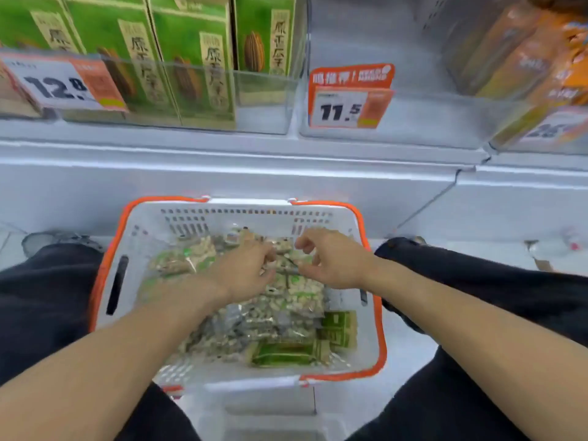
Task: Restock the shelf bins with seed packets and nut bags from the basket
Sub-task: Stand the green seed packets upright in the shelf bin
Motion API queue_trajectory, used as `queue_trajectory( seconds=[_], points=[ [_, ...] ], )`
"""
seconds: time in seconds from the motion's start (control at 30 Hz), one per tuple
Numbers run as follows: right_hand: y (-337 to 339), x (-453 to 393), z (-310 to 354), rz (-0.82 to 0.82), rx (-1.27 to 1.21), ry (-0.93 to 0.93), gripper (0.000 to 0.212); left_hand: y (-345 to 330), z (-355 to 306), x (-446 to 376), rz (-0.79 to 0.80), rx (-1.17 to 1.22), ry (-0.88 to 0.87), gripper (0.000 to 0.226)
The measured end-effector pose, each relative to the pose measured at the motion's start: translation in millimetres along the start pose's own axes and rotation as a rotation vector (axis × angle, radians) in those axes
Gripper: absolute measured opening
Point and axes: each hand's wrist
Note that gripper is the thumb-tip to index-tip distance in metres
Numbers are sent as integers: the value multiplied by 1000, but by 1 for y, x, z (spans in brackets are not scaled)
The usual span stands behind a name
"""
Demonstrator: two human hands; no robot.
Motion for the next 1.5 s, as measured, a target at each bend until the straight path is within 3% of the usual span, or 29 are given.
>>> queue_trajectory(
  seconds=[0.1,0.2,0.33,0.47,0.6,0.83,0.97,1.03,1.13,1.23,1.4,1.5],
  points=[
    [-49,15,-39,133,33,-110,49,-43,10,20,223,-18,84,30],
    [-86,24,-62,212,83,-175,49,-73,20,32,328,26,133,21],
    [-110,33,-79,324,328,-185,58,-102,13,45,435,141,226,18],
    [-114,30,-81,299,485,-212,62,-121,-4,46,553,95,292,41],
    [-115,25,-77,242,550,-305,53,-122,-8,42,578,212,362,50],
    [-99,27,-61,107,331,-322,41,-125,-2,42,464,495,504,41],
    [-77,27,-46,56,142,-337,43,-119,1,38,316,599,637,50],
    [-59,26,-40,-15,54,-351,46,-112,-2,37,230,595,630,41],
    [-31,27,-27,-115,-60,-332,44,-99,-14,37,76,530,555,10],
    [-10,34,-15,-218,-117,-237,39,-80,-22,36,-49,596,580,23],
    [5,49,2,-426,-213,-16,30,-37,-21,35,-192,1046,722,45],
    [3,53,10,-550,-316,78,26,-21,-6,35,-117,1280,786,40]
  ],
)
Point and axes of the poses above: each hand's wrist, its own x-axis away from the middle knuckle, its own y-axis out of the back of the hand, z = x × y, and after that the axes turned 7 degrees about -x, right-handed
